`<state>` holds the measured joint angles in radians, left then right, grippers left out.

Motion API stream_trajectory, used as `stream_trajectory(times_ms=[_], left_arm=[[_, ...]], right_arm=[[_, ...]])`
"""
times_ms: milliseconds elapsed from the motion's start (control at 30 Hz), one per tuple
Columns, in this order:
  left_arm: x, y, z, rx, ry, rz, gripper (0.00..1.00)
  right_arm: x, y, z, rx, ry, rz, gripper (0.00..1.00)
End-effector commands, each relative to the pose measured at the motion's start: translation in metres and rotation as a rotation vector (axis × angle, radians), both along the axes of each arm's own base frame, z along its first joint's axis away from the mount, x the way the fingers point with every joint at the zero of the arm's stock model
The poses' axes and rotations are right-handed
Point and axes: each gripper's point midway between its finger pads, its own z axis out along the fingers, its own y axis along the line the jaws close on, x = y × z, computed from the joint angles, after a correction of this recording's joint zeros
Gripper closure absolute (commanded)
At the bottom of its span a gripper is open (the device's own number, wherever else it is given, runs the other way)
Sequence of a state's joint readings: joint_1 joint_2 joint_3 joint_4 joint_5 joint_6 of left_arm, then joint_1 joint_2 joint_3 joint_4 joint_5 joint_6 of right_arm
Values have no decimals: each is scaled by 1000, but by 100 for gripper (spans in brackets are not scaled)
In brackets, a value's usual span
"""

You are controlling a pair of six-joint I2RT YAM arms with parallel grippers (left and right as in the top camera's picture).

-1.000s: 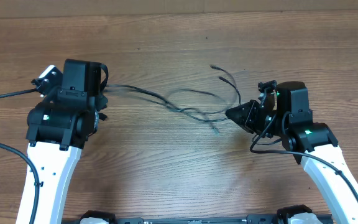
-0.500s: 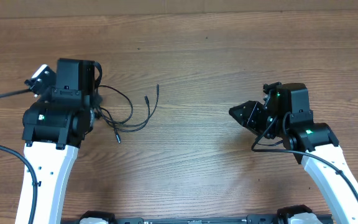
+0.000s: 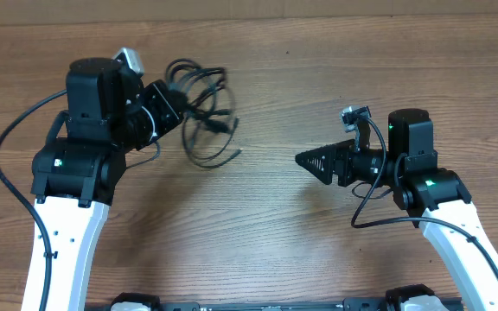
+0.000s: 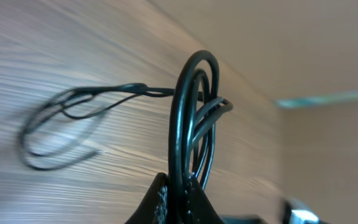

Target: Untangle cables

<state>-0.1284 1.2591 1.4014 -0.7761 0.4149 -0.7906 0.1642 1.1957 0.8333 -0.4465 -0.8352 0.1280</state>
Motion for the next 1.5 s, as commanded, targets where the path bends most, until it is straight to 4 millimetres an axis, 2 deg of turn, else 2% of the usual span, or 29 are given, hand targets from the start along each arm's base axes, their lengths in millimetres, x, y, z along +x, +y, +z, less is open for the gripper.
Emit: stream_trajectory(times_ms=[0,167,533,633,1067,1467], left_arm=[[-19,-39,33,-221,-9,-202,96],[-35,-59,56,-317,-59,-368,96],[-47,-73,84,-430,-92,-483,96],[-51,-75,89,-449,-96,-516,96],[-57,-78,92,-486,-67,-541,96],[-58,-88,106,-494,-126,-573,96]], right_arm=[[-1,6,20,10,-151,92,32],[7,7,29,15,-218,89,32],[10,7,31,-24,-324,125,32],[16,3,28,-54,-329,94,32],[18,3,24,-163,-547,209,31],[16,19,15,-45,-525,309,35]])
